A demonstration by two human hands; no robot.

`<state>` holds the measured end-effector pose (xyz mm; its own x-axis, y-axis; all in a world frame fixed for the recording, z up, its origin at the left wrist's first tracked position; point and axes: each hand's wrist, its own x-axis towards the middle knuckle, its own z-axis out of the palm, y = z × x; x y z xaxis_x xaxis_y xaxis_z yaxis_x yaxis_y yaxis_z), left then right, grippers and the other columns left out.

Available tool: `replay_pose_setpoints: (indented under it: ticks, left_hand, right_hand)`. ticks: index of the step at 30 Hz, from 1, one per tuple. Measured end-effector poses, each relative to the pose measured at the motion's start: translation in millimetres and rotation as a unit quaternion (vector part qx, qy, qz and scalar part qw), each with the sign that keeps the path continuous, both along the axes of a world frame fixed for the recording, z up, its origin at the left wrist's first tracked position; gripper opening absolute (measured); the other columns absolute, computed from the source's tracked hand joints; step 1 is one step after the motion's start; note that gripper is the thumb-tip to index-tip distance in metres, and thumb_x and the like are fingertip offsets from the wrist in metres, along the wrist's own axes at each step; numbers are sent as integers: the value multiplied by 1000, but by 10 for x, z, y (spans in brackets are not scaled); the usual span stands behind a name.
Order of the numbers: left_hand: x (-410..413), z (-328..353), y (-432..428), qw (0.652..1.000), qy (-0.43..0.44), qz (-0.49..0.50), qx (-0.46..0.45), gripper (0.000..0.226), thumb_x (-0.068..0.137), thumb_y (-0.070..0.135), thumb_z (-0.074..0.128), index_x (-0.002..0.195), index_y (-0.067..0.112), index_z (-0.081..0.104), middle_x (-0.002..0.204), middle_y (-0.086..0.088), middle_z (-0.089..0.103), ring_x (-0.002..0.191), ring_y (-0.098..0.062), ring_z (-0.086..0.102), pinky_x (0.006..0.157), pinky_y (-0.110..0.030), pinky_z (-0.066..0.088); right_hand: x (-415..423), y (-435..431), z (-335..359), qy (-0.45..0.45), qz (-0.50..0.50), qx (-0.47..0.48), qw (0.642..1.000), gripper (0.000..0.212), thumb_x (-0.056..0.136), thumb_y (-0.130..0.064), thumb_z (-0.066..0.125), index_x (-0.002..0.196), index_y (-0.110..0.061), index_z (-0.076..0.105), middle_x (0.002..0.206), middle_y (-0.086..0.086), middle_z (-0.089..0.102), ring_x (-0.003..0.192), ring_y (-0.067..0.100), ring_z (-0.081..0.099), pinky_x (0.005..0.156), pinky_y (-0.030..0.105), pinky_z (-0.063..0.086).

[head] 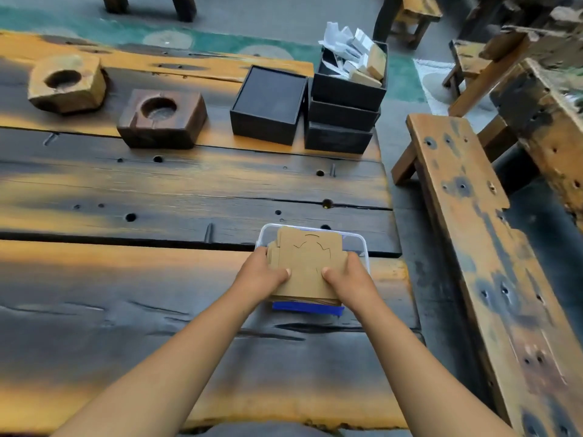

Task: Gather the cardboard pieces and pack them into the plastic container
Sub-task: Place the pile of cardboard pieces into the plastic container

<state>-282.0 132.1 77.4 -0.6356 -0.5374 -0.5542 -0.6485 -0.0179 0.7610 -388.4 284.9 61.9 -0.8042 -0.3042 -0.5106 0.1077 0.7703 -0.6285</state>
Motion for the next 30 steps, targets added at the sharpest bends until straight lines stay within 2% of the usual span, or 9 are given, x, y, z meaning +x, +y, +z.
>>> replay_pose_setpoints:
  ticks: [2,5,9,14,17,19,24,27,30]
  left_hand:
    - [-107,-26,35,1000,-15,8,-1,36,80,19,74,102,29,47,103,2,62,103,-24,62,96,-44,52]
    - [-219,-97,30,999,-39,8,0,38,81,19,74,110,25,50,110,-1,63,107,-26,62,98,-45,52]
    - [-374,-228,-18,998,-64,-7,4,47,81,19,73,124,16,54,119,-6,65,108,-27,62,98,-46,52]
    - [-543,-436,-80,996,-88,-24,25,41,81,18,74,117,18,55,120,-8,66,108,-27,63,99,-44,51]
    - [-568,-583,-98,992,-117,-31,43,46,81,19,74,123,15,55,120,-7,66,108,-27,63,98,-44,52]
    - [-560,-667,-86,991,-129,-39,27,44,80,20,74,121,12,58,119,-9,67,107,-28,63,96,-44,53]
    - [-595,-836,-62,983,-167,-62,-39,49,77,25,75,120,8,58,123,-13,60,108,-29,61,92,-44,54]
    - [-614,-889,-67,979,-182,-72,-50,48,78,26,74,119,8,57,121,-13,58,105,-30,61,87,-45,56]
    - [-631,-928,-88,974,-197,-89,-69,45,79,28,74,116,7,58,119,-13,59,103,-29,61,86,-40,55]
  right_hand:
    - [-129,-4,-59,-21,1,-2,1000,44,86,-35,62,123,-18,45,117,4,62,102,25,60,88,40,51]
    - [-249,-30,-159,-45,6,1,999,43,86,-35,63,122,-20,45,117,3,62,104,25,61,91,45,52]
    - [-370,-44,-305,-65,5,1,998,45,86,-34,62,125,-21,43,118,2,62,103,24,60,90,43,52]
    - [-494,-73,-498,-90,-16,16,996,46,86,-32,64,125,-15,47,120,6,64,106,27,62,93,42,52]
    - [-529,-95,-631,-100,-5,61,993,39,87,-34,65,117,-14,51,121,9,64,107,29,61,85,34,49]
    - [-522,-95,-701,-104,-1,75,992,41,86,-34,66,118,-15,49,123,8,63,109,29,60,85,35,48]
    - [-586,-169,-804,-89,3,125,988,57,78,-34,70,125,-10,47,127,13,56,112,31,56,95,43,50]
    - [-631,-177,-839,-95,18,137,986,55,78,-34,71,122,-9,50,125,12,57,110,30,58,88,37,50]
    - [-647,-188,-869,-83,34,147,985,50,78,-33,71,117,-8,52,119,12,61,103,30,60,76,32,46]
